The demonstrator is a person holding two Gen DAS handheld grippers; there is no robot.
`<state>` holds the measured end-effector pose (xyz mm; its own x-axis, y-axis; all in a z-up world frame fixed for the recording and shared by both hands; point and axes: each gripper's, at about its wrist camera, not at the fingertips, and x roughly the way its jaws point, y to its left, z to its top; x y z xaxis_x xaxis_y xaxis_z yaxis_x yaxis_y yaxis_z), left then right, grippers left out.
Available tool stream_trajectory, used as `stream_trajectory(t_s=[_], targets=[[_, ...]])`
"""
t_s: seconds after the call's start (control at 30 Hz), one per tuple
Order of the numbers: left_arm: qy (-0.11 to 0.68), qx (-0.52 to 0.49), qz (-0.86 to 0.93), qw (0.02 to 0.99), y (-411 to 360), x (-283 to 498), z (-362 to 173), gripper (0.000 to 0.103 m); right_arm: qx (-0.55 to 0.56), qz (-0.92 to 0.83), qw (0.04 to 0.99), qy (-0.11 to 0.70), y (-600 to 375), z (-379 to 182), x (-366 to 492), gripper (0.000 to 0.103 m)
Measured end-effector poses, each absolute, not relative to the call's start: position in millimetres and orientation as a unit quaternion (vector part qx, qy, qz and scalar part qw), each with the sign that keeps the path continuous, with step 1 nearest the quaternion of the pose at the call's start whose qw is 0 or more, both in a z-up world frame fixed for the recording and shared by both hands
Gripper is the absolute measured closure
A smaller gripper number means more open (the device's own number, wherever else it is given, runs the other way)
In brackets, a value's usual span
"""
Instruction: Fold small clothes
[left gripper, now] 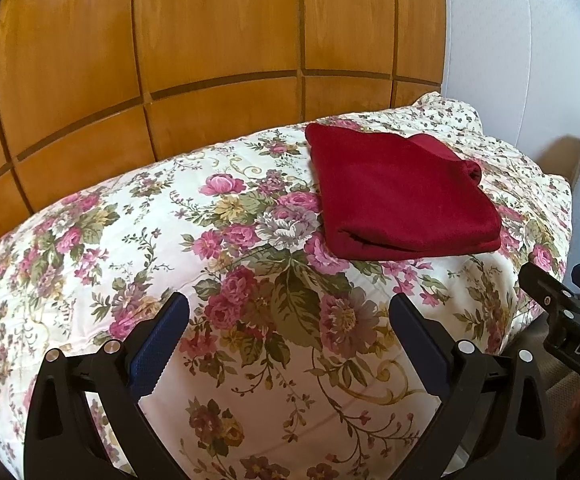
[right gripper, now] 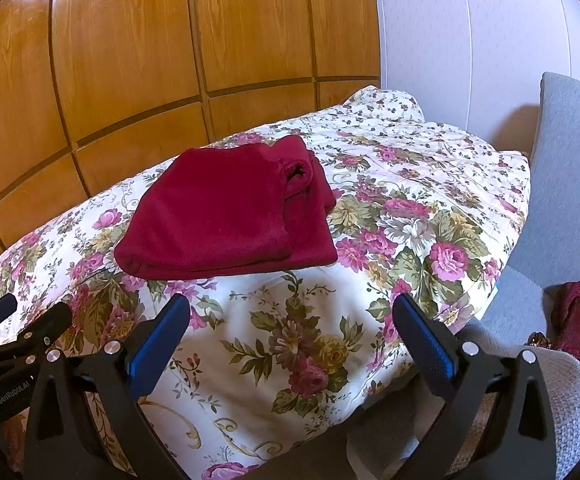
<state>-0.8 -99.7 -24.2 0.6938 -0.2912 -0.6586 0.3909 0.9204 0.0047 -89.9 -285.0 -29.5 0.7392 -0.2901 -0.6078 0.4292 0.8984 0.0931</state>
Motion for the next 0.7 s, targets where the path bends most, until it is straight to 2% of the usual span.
stream_trajectory(t_s=[0.7], targets=[[0.375, 0.075, -0.189, 0.905, -104, 7, -36, 0.004, 0.126, -0.187, 0.923, 0.313, -287, -32, -86, 0.002]])
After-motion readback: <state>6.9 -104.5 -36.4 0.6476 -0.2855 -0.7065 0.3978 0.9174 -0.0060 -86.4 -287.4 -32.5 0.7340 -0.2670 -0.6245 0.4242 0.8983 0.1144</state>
